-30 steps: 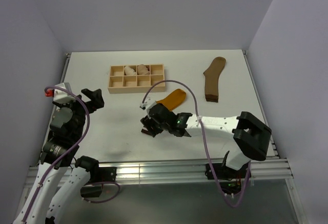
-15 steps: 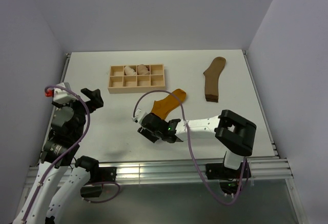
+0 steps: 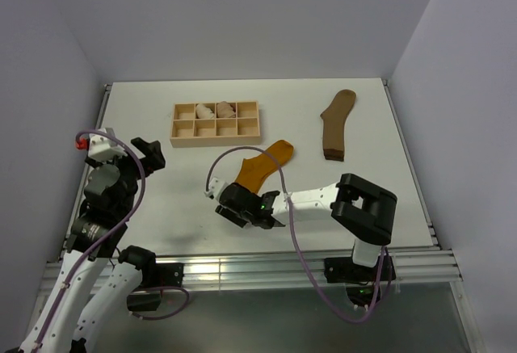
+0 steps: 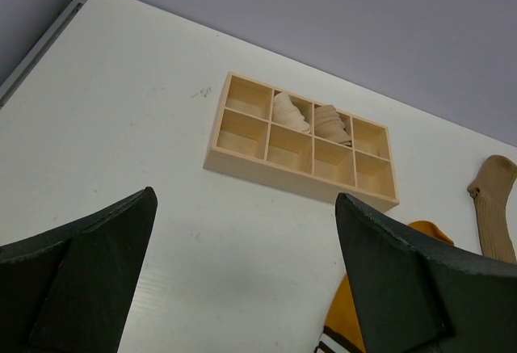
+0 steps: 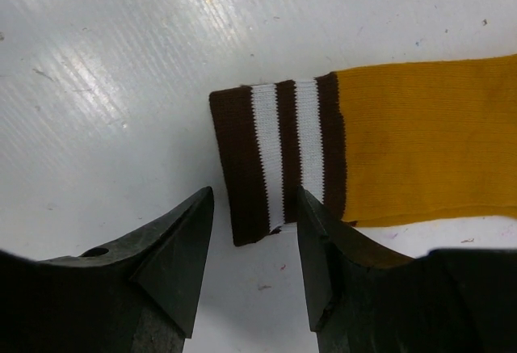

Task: Roll the socks
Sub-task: Roll the sock at the center of the board.

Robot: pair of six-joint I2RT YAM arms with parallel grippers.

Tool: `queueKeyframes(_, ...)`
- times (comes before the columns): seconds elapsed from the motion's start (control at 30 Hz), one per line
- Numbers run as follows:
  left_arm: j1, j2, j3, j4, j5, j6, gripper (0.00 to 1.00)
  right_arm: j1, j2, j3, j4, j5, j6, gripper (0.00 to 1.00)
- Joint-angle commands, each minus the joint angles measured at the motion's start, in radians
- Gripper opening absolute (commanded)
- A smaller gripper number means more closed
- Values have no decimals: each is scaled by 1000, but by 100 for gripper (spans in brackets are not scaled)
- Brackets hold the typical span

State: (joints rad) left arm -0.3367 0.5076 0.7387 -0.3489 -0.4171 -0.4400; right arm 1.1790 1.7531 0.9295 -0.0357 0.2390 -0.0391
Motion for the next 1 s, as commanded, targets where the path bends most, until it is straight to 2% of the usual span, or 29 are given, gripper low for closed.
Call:
queueKeyframes(0.0,-2,12,5,13,20,-6,100,16,3,28,33,9,-13,53)
queueKeyframes(0.13,-2,25,7,10,37,-6,99,16,43,28,69,13,-7,50)
queueKeyframes(0.23,-2,31,8,10,61,-8,100,14,63,22,86,29,7,41)
queueKeyframes(0.4,-2,55,19,-7,136,-34,100,-5,72,14,97,34,34,31)
queueKeyframes(0.53,-2,112,25,-35,201,-69,100,-18,62,14,85,5,77,16)
queueKeyframes(0.63,-2,163,24,-48,260,-117,100,-53,31,6,89,-102,126,9)
queueKeyframes(0.7,-2,202,13,-47,320,-154,100,-79,11,2,94,-188,154,8)
queueKeyframes(0.97,-10,253,-80,19,408,-282,98,-244,20,6,97,-457,289,4)
